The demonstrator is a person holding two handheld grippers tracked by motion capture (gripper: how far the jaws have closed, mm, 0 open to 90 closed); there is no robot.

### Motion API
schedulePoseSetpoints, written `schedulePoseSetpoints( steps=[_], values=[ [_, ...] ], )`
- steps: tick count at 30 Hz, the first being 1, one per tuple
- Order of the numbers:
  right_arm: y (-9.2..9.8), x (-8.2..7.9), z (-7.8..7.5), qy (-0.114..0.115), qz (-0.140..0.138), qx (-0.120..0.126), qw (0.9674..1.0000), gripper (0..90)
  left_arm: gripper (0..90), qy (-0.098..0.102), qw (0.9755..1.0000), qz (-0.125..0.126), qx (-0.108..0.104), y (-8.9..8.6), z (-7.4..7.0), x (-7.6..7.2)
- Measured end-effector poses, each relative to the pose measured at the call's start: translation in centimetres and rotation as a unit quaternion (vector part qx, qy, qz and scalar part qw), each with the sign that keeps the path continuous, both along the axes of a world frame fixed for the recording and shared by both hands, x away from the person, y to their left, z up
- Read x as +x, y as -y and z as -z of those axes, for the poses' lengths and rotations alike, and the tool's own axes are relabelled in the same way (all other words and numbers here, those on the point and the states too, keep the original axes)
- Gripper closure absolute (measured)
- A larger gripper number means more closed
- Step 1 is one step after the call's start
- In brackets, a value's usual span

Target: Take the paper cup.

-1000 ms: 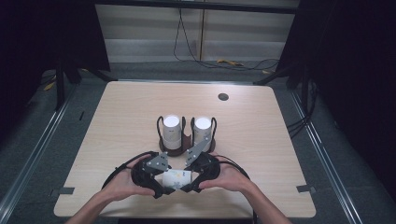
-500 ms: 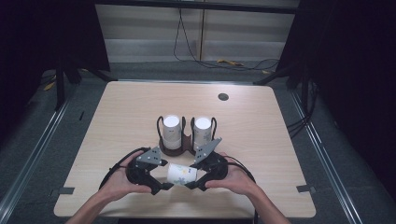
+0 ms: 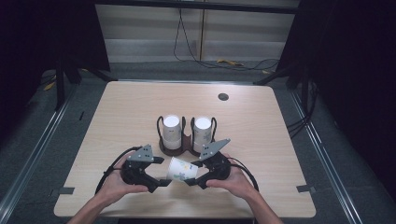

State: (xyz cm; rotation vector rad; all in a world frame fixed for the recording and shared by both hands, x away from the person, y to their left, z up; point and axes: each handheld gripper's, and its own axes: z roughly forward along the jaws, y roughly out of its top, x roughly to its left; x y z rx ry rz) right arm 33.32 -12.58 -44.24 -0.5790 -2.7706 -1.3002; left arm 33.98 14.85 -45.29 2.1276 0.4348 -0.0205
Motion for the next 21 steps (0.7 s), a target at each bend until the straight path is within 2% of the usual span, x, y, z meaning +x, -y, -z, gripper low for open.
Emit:
schedulePoseSetpoints(
  steps=[8,11,13,14,21],
  values=[
    [0.18,-0.05,0.16,0.008,0.019,0.019,0.9996,37.0,18.1,0.002,0.9997,-0.019,-0.014,-0.38,0.39,0.04],
    [0.38,-0.01,0.45,0.010,0.032,0.023,0.9992,37.0,21.3,-0.006,0.9995,-0.024,-0.018,-0.49,0.62,0.09],
    [0.49,0.11,0.65,0.013,0.046,0.025,0.9986,36.9,22.0,-0.004,0.9994,-0.030,-0.018,-0.57,0.62,0.16],
    [0.53,0.17,0.75,0.009,0.047,0.027,0.9985,36.9,22.0,0.000,0.9993,-0.032,-0.021,-0.61,0.64,0.19],
    [0.30,0.01,0.90,0.007,0.047,0.040,0.9981,37.0,20.5,-0.009,0.9986,-0.043,-0.031,-0.74,0.56,0.35]
  ],
)
